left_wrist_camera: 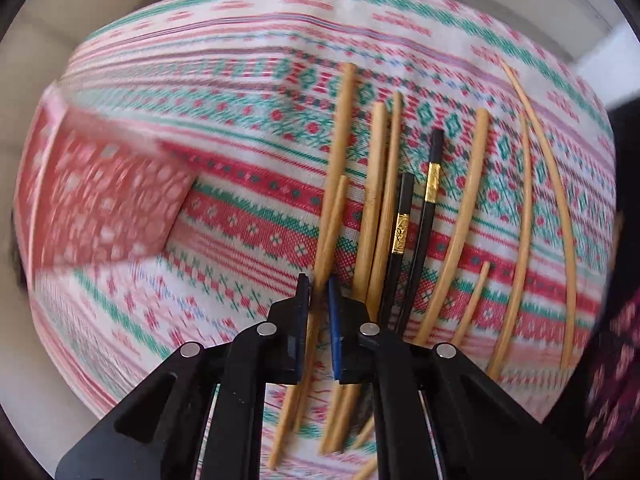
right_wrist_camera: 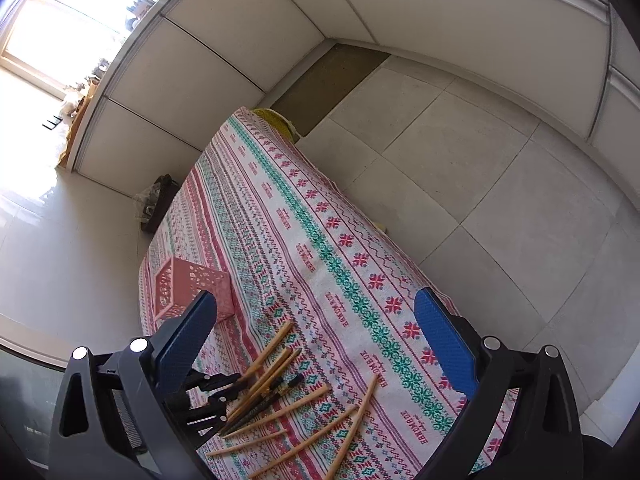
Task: Organize utensils
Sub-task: 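Grasp a wooden chopstick with the left tool while the right tool grasps another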
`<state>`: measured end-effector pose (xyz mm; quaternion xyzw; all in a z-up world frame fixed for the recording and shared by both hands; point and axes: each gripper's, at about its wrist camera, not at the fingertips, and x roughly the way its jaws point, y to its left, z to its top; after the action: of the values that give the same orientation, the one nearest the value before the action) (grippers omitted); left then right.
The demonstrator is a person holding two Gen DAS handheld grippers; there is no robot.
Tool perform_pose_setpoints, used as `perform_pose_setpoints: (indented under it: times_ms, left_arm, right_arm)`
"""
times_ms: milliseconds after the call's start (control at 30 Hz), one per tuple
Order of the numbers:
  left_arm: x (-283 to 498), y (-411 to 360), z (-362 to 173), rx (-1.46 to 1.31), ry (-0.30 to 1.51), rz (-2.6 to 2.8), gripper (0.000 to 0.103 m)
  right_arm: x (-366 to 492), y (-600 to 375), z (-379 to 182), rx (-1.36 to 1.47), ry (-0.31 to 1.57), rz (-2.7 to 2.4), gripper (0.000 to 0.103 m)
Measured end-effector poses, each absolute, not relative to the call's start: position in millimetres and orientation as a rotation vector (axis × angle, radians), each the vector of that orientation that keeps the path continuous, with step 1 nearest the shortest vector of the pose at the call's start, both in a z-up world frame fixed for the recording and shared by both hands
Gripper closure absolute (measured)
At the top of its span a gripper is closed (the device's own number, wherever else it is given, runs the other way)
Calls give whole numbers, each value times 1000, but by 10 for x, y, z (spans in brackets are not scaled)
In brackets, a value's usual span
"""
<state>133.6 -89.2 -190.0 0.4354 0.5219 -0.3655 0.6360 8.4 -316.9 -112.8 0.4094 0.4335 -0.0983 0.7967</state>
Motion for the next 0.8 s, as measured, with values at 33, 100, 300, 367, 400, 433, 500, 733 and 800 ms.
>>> perform_pose_setpoints:
  times_ms: [33, 100, 300, 367, 400, 433, 500, 733, 800]
  left_arm:
    - [1314, -836, -1884, 928, 1173, -772, 95]
    - [1301, -694, -1810, 768, 1148, -658, 95]
    - [1281, -29, -1197, 304, 1009, -544, 98]
    - [1001, 107, -1102, 179, 933, -542, 98]
    - [918, 229, -978, 130, 892, -546, 98]
    - [901, 335, -865, 93, 854, -544, 98]
    - [740, 495, -692, 40, 781, -547, 98]
    - [438, 704, -116, -25, 643, -586, 98]
    - [418, 735, -43, -24, 623, -590, 98]
  right_arm:
    - [69, -3154, -1200, 882, 963, -215, 7]
    - [5, -3091, -1382, 911, 1030, -214, 7]
    - [-118, -2783, -1743, 963, 1184, -190, 7]
    - [-136, -2751, -1813, 1001, 1212, -195, 9]
    - [-130, -2725, -1831, 997, 1224, -199, 11]
    - [-106, -2702, -1844, 980, 1239, -210, 16]
    - [-57, -2668, -1860, 939, 1262, -253, 31]
    - [55, -2521, -1914, 872, 1331, -304, 68]
    - [84, -2472, -1902, 827, 1336, -331, 71]
